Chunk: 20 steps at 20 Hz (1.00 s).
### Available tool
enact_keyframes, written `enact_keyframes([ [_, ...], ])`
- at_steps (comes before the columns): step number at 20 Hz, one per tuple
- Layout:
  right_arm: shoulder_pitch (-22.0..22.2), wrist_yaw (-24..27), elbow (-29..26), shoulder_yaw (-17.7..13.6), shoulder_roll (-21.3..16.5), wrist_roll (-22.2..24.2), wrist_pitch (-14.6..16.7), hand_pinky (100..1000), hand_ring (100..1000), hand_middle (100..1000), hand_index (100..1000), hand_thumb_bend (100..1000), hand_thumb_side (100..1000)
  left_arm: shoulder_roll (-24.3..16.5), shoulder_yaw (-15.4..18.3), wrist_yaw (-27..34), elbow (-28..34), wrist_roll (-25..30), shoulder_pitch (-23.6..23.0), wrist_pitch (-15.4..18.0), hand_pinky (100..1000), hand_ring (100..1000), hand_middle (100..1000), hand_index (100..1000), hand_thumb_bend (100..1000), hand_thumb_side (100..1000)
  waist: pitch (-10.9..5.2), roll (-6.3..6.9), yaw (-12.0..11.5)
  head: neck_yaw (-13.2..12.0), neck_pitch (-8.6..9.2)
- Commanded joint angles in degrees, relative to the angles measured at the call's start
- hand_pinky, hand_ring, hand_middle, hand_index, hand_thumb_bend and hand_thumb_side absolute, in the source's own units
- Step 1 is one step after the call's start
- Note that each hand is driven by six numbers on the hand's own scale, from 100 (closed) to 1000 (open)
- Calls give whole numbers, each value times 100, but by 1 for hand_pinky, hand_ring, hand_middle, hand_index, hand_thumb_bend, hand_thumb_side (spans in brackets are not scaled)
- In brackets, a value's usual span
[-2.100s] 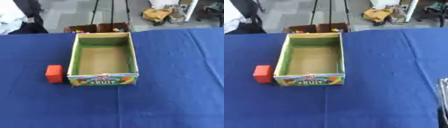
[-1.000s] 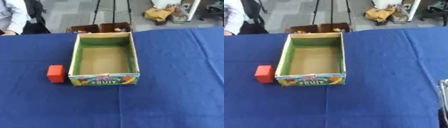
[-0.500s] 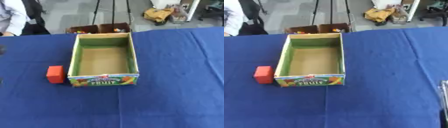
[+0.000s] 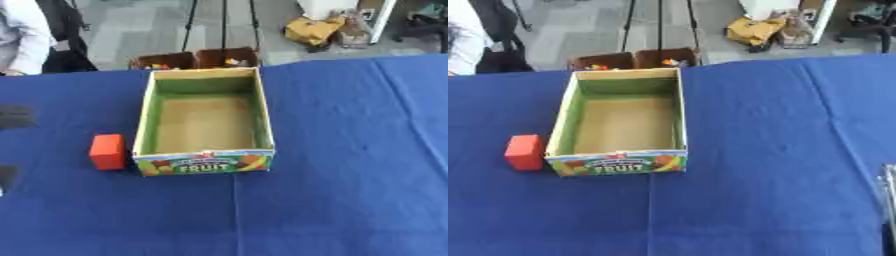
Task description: Pick up objects on the table and place them in the box.
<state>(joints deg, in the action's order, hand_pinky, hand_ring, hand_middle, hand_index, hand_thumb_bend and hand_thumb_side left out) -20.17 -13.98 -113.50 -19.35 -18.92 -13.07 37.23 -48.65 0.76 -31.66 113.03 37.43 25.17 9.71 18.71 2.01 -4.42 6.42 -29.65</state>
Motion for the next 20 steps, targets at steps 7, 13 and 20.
enact_keyframes([
  [7, -38, 106, -109, 50, -150, 119, 29, 697, 816, 594, 788, 211, 1000, -267, -490, -157, -710, 539, 901, 28, 721, 920, 1000, 1000, 100, 935, -142, 120, 103, -106, 60],
  [13, -29, 139, -109, 76, -146, 192, 42, 698, 817, 592, 786, 222, 1000, -4, -723, -484, -1270, 1002, 1507, 44, 747, 942, 1000, 1000, 193, 1000, -133, 144, 177, -159, 83],
  [20, -25, 170, -109, 95, -127, 281, 40, 702, 821, 588, 783, 240, 1000, 389, -974, -385, -2015, 1391, 1967, 188, 723, 936, 1000, 1000, 100, 839, -103, 176, 254, -201, 94],
])
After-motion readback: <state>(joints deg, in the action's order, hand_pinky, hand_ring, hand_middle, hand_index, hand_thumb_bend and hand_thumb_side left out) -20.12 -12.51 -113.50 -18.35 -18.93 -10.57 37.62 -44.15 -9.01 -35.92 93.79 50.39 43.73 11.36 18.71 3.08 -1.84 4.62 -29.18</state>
